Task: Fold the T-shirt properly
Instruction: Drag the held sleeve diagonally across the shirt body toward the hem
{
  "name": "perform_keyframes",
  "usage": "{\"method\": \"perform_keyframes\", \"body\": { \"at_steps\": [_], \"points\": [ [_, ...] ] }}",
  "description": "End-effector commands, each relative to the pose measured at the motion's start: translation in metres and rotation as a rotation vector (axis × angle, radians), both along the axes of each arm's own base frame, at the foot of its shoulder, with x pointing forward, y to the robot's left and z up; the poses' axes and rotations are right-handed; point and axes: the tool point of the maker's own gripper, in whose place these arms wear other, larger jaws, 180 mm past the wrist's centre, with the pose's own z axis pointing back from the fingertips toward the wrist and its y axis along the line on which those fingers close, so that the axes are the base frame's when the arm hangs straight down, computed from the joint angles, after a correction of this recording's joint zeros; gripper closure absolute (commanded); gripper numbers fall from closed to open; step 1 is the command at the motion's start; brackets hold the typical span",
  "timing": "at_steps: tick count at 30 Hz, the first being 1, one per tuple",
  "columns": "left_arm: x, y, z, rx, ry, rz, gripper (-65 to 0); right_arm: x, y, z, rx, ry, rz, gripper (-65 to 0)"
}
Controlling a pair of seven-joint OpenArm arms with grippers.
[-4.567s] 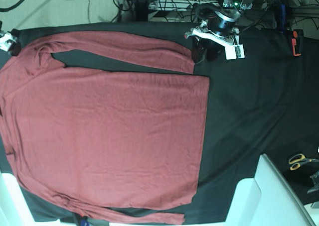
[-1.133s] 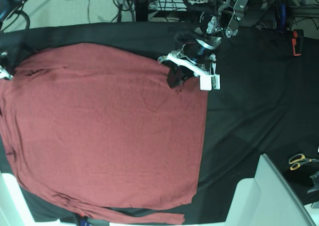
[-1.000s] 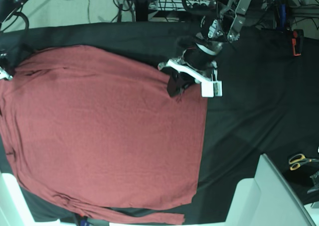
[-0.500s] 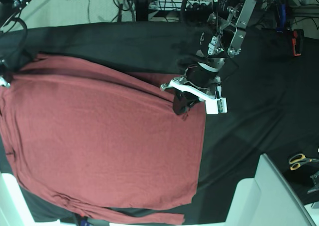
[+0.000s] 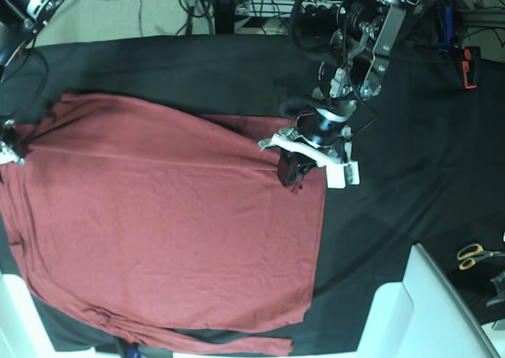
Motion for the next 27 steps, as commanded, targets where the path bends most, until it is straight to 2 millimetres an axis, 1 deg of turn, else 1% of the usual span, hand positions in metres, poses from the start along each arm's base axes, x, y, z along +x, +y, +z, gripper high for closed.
{"method": "perform_keyframes", "body": {
  "at_steps": [1,8,11,12,15,17,23,24,26,27],
  "points": [
    [0.012,-0.001,0.014,-0.011,-0.052,0.005,0.0,0.013,-0.012,0.017,-0.027,-0.054,-0.012,-0.3],
    [0.033,-0.006,0.017,-0.019,-0.068,0.013,0.0,0.025,-0.013,0.024,-0.025,-0.085,-0.025,-0.3],
    [0.040,-0.009,0.021,-0.028,-0.079,0.017,0.0,0.023,-0.012,0.010,0.009,-0.064,-0.058,-0.3],
    [0.041,-0.007,0.022,-0.029,-0.082,0.023,0.0,0.023,-0.012,0.007,0.012,-0.068,-0.068,-0.3],
    [0.049,-0.009,0.029,-0.030,-0.101,0.018,0.0,0.024,-0.013,0.003,0.014,-0.082,-0.086,-0.3],
    [0.055,-0.008,0.026,-0.023,-0.097,0.018,0.0,0.023,-0.013,-0.001,0.019,-0.082,-0.093,-0.3],
    [0.061,-0.011,0.016,-0.025,-0.071,0.027,0.0,0.027,-0.014,0.001,0.012,-0.105,-0.100,-0.5],
    [0.062,-0.011,0.017,-0.025,-0.073,0.027,0.0,0.031,-0.014,0.004,0.012,-0.114,-0.100,-0.5],
    [0.066,-0.011,0.021,-0.025,-0.083,0.027,0.0,0.032,-0.014,0.004,0.012,-0.118,-0.101,-0.3],
    [0.066,-0.011,0.020,-0.022,-0.081,0.027,0.0,0.034,-0.014,0.006,0.010,-0.126,-0.103,-0.2]
  ]
}}
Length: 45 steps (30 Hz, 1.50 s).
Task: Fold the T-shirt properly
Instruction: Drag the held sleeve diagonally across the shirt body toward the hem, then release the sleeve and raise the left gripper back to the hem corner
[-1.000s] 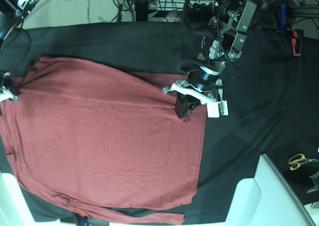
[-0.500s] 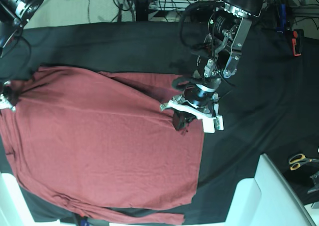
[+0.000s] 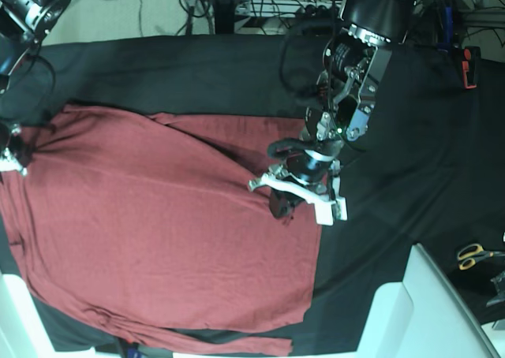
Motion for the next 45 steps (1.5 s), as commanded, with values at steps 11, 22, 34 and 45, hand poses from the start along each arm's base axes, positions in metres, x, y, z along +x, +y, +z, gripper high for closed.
{"method": "perform_keyframes", "body": {
  "at_steps": [11,22,34,45],
  "points": [
    [0.030,0.001,0.028,-0.002,-0.088,0.007,0.0,0.022,-0.006,0.012,0.010,-0.059,-0.017,-0.2],
    [0.036,0.001,0.024,-0.001,-0.077,0.015,0.0,0.024,-0.005,0.013,0.013,-0.065,-0.018,-19.7],
    [0.033,0.033,0.069,-0.021,-0.193,0.086,-51.0,0.018,-0.025,0.056,-0.155,-0.195,0.041,-41.1],
    [-0.075,0.061,0.004,0.106,0.001,0.001,-50.2,-0.061,-0.078,0.003,-0.012,-0.102,-0.248,-41.1]
  ]
}}
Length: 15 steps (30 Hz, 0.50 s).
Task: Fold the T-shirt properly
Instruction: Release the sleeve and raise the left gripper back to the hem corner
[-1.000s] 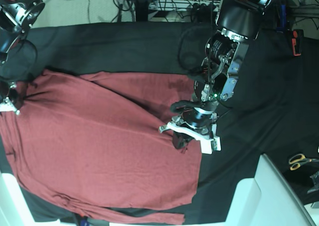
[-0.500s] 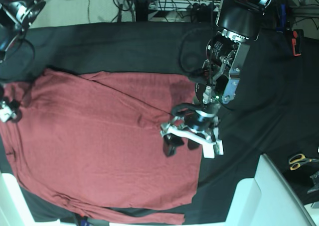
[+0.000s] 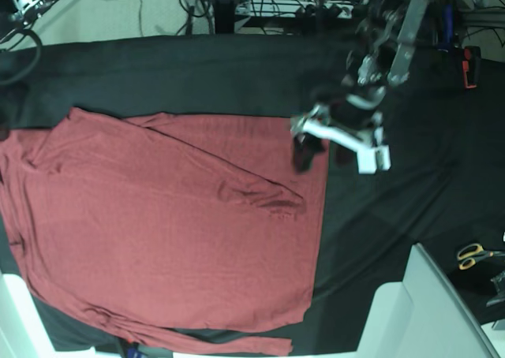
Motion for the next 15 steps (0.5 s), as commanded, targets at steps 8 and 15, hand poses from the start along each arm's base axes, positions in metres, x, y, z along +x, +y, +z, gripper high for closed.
{"method": "perform_keyframes", "body": {
  "at_steps": [8,15],
  "points": [
    [-0.047,0.003,-0.021,0.009,0.078,-0.012,-17.9,0.020,-0.017,0.002,-0.007,-0.118,-0.039,-41.1],
    [-0.053,0.002,-0.024,0.004,0.090,-0.010,-13.3,0.031,-0.021,-0.006,0.035,-0.153,-0.082,-41.1]
  ]
}}
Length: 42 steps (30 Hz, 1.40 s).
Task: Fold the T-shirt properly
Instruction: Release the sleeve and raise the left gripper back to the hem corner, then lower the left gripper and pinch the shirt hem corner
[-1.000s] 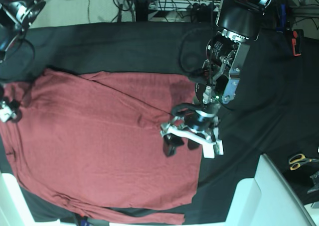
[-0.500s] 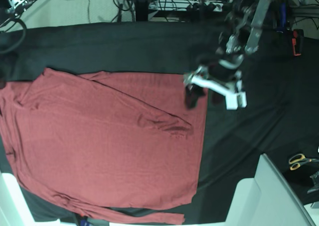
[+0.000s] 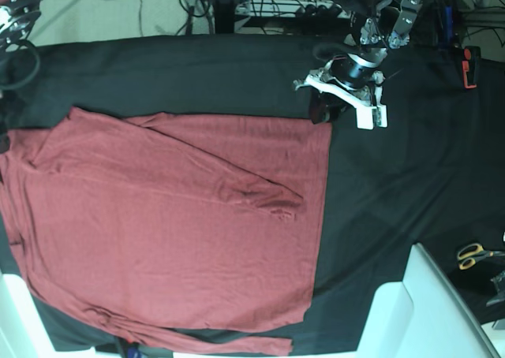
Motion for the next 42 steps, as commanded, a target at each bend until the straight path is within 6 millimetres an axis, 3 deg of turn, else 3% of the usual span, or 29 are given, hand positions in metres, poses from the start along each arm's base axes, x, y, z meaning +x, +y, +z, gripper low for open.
{"method": "perform_keyframes", "body": {
  "at_steps": [1,6,11,13,19,21,23,24,31,34,42],
  "points": [
    [0.006,0.000,0.009,-0.004,-0.037,0.000,-13.5,0.003,-0.016,0.010,-0.025,-0.007,-0.004,-41.1],
    [0.001,0.000,0.007,-0.004,-0.027,0.000,-13.5,0.013,-0.010,0.008,0.010,-0.019,0.002,-40.8],
    [0.000,0.000,0.007,-0.006,-0.025,0.001,-14.8,0.018,-0.009,0.009,0.016,-0.026,0.003,-25.1],
    [0.000,0.000,0.006,-0.006,-0.023,0.001,-21.7,0.023,-0.008,0.012,0.015,-0.033,0.005,-21.3],
    [0.000,0.000,0.006,-0.006,-0.023,0.001,-49.9,0.023,-0.008,0.012,0.015,-0.035,0.005,-20.7],
    [-0.001,-0.001,0.006,-0.007,-0.022,-0.002,-54.6,0.024,-0.008,0.012,0.015,-0.036,0.005,-15.9],
    [-0.001,0.000,0.006,-0.006,-0.021,0.000,-55.8,0.024,-0.008,0.012,0.015,-0.036,0.005,-2.3],
    [-0.001,0.000,0.006,-0.008,-0.021,0.000,-56.3,0.024,-0.008,0.012,0.017,-0.034,0.003,0.0],
    [-0.007,0.004,-0.007,-0.143,0.051,0.097,-56.4,0.023,-0.008,0.011,0.018,-0.031,0.002,-0.2],
    [-0.003,0.013,-0.015,-0.142,0.062,0.137,-56.4,0.022,-0.005,0.009,0.023,-0.027,0.005,-0.2],
    [0.003,0.009,-0.038,-0.163,0.104,0.191,-55.9,0.020,-0.006,0.008,0.021,-0.023,0.009,-0.2]
  ]
}}
